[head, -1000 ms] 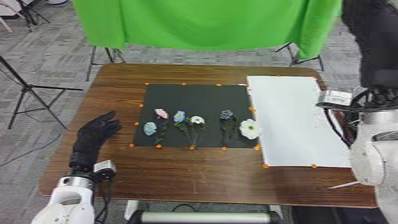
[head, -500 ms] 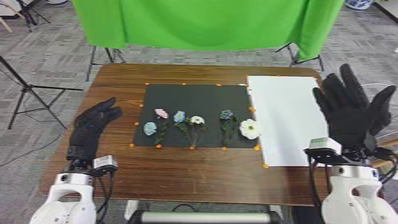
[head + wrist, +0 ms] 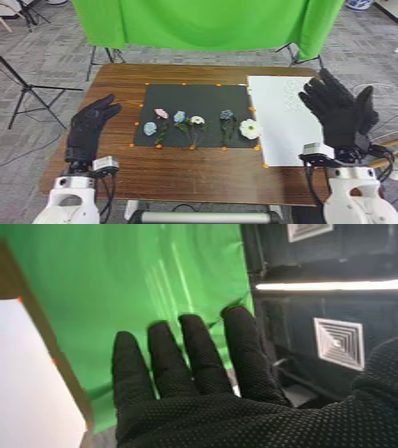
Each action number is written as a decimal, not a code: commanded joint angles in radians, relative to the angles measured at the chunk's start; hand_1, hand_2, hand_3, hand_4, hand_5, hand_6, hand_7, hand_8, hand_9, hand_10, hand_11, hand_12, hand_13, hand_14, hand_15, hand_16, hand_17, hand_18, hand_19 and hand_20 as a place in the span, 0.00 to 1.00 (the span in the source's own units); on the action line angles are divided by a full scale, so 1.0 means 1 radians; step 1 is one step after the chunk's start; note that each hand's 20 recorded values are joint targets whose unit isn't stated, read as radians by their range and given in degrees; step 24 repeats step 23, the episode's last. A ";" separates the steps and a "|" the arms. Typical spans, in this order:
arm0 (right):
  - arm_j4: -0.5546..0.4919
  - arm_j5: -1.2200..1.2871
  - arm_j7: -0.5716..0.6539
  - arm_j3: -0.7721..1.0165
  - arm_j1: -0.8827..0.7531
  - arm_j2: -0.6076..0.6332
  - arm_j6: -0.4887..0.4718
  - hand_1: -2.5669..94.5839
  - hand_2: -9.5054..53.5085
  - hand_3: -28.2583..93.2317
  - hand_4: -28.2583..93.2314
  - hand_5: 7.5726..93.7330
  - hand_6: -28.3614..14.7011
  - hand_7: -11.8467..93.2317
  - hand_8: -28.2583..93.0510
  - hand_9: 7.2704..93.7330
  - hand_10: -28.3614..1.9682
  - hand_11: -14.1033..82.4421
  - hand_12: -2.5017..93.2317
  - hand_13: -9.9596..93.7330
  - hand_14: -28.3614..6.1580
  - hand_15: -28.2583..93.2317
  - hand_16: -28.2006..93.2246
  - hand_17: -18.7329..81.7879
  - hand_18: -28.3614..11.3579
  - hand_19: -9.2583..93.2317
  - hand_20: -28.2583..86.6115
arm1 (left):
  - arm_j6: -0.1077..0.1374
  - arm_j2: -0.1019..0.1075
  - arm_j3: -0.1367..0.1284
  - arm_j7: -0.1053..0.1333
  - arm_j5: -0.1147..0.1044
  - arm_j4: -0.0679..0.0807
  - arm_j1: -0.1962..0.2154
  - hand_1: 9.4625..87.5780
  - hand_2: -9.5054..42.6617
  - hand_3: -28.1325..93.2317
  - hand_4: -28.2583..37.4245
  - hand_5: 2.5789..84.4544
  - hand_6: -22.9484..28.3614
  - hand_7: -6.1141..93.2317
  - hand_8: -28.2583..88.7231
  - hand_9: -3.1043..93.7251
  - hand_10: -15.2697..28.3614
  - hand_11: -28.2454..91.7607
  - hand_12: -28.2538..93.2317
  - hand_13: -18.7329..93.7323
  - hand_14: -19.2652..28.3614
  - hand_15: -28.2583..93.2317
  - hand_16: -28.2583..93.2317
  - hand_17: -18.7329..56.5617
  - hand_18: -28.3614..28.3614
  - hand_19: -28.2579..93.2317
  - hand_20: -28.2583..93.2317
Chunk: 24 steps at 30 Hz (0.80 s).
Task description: Arrange flowers
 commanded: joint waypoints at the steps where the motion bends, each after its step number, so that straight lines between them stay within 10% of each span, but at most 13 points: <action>1: -0.002 -0.053 0.070 -0.006 -0.003 0.004 -0.005 0.03 0.22 0.85 0.06 0.41 0.66 0.21 0.17 0.39 0.48 0.19 0.14 0.40 0.39 0.30 0.34 0.33 0.31 0.16 0.46 | -0.021 -0.017 0.012 -0.010 -0.009 0.006 0.000 0.20 0.08 0.82 0.05 0.56 0.47 0.22 0.17 0.55 0.64 0.39 0.32 0.51 0.75 0.39 0.24 0.33 0.72 0.31 0.38; 11: -0.009 -0.001 0.043 -0.060 0.019 -0.001 0.174 0.12 0.29 0.88 0.09 0.49 0.67 0.25 0.16 0.49 0.46 0.21 0.16 0.47 0.39 0.33 0.35 0.36 0.32 0.19 0.47 | -0.028 -0.023 0.012 -0.019 0.044 0.020 -0.018 0.22 0.08 0.81 0.07 0.60 0.48 0.22 0.17 0.65 0.68 0.42 0.32 0.59 0.79 0.44 0.23 0.39 0.71 0.33 0.40; 17: -0.009 -0.005 0.027 -0.098 0.059 0.004 0.242 0.23 0.41 0.90 0.09 0.55 0.70 0.29 0.14 0.57 0.49 0.22 0.16 0.53 0.45 0.35 0.34 0.39 0.38 0.18 0.48 | -0.009 -0.032 0.006 -0.023 0.000 0.014 -0.003 0.22 0.08 0.80 0.08 0.61 0.49 0.22 0.17 0.67 0.68 0.43 0.32 0.66 0.81 0.52 0.22 0.41 0.74 0.37 0.43; 24: -0.023 0.028 0.021 -0.097 0.030 -0.004 0.254 0.22 0.41 0.87 0.06 0.56 0.71 0.31 0.14 0.59 0.51 0.23 0.16 0.55 0.46 0.36 0.34 0.40 0.38 0.18 0.49 | -0.015 -0.028 0.009 -0.027 0.012 0.013 -0.003 0.22 0.08 0.80 0.09 0.61 0.48 0.21 0.17 0.66 0.67 0.42 0.32 0.71 0.79 0.72 0.20 0.37 0.74 0.33 0.42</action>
